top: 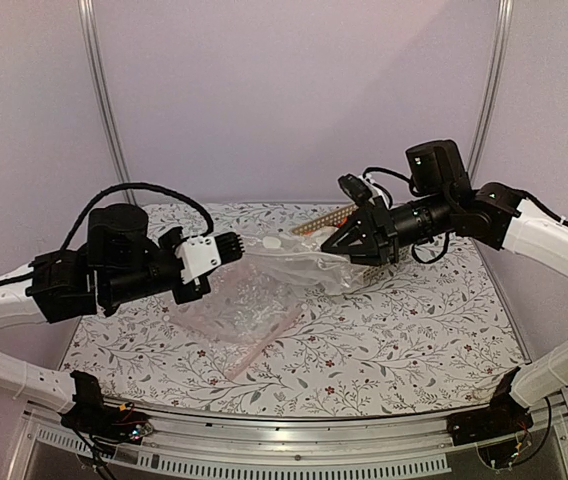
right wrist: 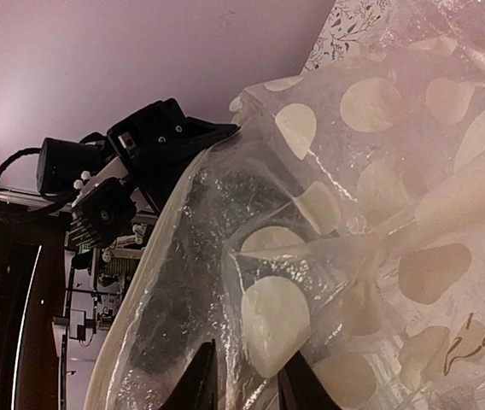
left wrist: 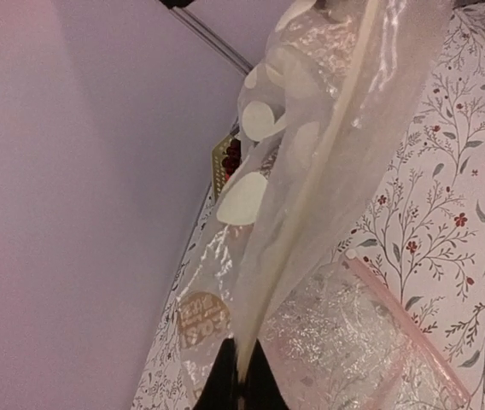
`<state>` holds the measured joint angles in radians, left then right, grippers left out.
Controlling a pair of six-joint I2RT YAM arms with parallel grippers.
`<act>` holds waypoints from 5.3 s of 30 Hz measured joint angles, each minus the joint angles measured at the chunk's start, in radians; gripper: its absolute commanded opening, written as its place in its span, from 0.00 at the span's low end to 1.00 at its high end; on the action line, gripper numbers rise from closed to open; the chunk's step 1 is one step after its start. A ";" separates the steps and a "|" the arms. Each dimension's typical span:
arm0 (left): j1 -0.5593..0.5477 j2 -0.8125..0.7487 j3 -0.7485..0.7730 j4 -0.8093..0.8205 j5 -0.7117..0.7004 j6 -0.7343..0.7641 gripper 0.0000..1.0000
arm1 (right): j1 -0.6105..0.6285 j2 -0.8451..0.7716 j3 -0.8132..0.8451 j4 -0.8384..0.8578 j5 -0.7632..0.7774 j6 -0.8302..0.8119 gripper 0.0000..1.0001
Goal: Place the food in the zip-top bag and seal the zipper
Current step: Pass from the right arm to the left, then pass from the left arm to the right, then pass from the right arm to the left
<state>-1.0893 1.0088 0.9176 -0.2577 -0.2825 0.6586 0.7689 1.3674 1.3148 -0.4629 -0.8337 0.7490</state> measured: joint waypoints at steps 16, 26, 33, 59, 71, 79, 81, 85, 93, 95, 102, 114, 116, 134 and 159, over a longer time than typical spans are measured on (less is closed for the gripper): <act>0.002 0.020 0.140 -0.343 0.167 -0.252 0.00 | -0.095 -0.154 0.004 -0.053 0.116 -0.117 0.85; 0.085 0.210 0.325 -0.547 0.396 -0.386 0.00 | -0.007 -0.181 0.020 -0.140 0.203 -0.282 0.89; 0.126 0.261 0.341 -0.632 0.467 -0.407 0.00 | 0.065 -0.181 0.020 -0.159 0.226 -0.337 0.92; 0.143 0.315 0.394 -0.697 0.542 -0.406 0.00 | 0.156 -0.044 0.047 -0.212 0.303 -0.458 0.48; 0.158 0.314 0.400 -0.679 0.546 -0.419 0.45 | 0.159 -0.045 -0.015 -0.132 0.318 -0.441 0.00; 0.217 0.183 0.253 -0.473 0.544 -0.549 0.86 | 0.149 -0.056 -0.077 -0.031 0.373 -0.411 0.00; 0.245 0.142 0.193 -0.396 0.544 -0.608 0.89 | 0.135 -0.065 -0.105 0.021 0.371 -0.393 0.00; 0.334 0.027 0.063 -0.228 0.542 -0.727 0.92 | 0.102 -0.085 -0.150 0.111 0.360 -0.346 0.00; 0.436 -0.073 -0.129 0.069 0.591 -0.938 0.94 | 0.092 -0.131 -0.158 0.252 0.340 -0.277 0.00; 0.450 -0.084 -0.157 0.133 0.613 -0.978 0.94 | 0.090 -0.147 -0.162 0.283 0.332 -0.263 0.00; 0.466 -0.096 -0.185 0.323 0.706 -1.073 0.83 | 0.087 -0.179 -0.197 0.389 0.309 -0.202 0.00; 0.471 -0.104 -0.212 0.463 0.754 -1.149 0.53 | 0.087 -0.209 -0.238 0.473 0.299 -0.135 0.00; 0.472 -0.098 -0.212 0.480 0.762 -1.155 0.48 | 0.087 -0.215 -0.238 0.480 0.298 -0.134 0.00; 0.473 -0.074 -0.212 0.517 0.775 -1.166 0.33 | 0.087 -0.216 -0.248 0.487 0.298 -0.128 0.00; 0.478 -0.054 -0.193 0.497 0.780 -1.140 0.00 | 0.087 -0.195 -0.275 0.478 0.313 -0.124 0.27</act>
<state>-0.6113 0.9550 0.7250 0.2390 0.4980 -0.4812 0.8558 1.1721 1.0401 0.0151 -0.5205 0.6254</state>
